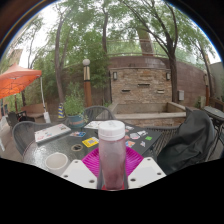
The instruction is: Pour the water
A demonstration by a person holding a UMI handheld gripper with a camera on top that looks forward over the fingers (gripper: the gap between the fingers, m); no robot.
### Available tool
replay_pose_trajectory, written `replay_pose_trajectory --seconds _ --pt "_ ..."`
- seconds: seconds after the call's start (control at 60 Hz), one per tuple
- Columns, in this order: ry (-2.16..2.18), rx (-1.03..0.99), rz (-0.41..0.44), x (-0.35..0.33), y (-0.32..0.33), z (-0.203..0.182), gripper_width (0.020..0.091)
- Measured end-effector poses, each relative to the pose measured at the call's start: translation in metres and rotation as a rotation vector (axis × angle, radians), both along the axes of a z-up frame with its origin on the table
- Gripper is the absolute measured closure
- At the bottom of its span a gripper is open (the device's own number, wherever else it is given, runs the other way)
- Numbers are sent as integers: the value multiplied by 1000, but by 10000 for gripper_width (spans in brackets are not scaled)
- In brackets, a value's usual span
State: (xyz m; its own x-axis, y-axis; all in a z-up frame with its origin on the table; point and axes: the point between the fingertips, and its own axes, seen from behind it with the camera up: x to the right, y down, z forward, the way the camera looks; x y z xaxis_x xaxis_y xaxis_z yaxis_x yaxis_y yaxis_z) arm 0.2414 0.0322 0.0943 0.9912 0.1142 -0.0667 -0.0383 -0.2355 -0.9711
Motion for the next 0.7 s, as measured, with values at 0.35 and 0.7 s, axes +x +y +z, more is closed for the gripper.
replay_pose_trajectory --seconds 0.35,0.7 --pt "-10 59 150 0 11 -64 803" --pt "-80 -138 94 4 -15 -95 286"
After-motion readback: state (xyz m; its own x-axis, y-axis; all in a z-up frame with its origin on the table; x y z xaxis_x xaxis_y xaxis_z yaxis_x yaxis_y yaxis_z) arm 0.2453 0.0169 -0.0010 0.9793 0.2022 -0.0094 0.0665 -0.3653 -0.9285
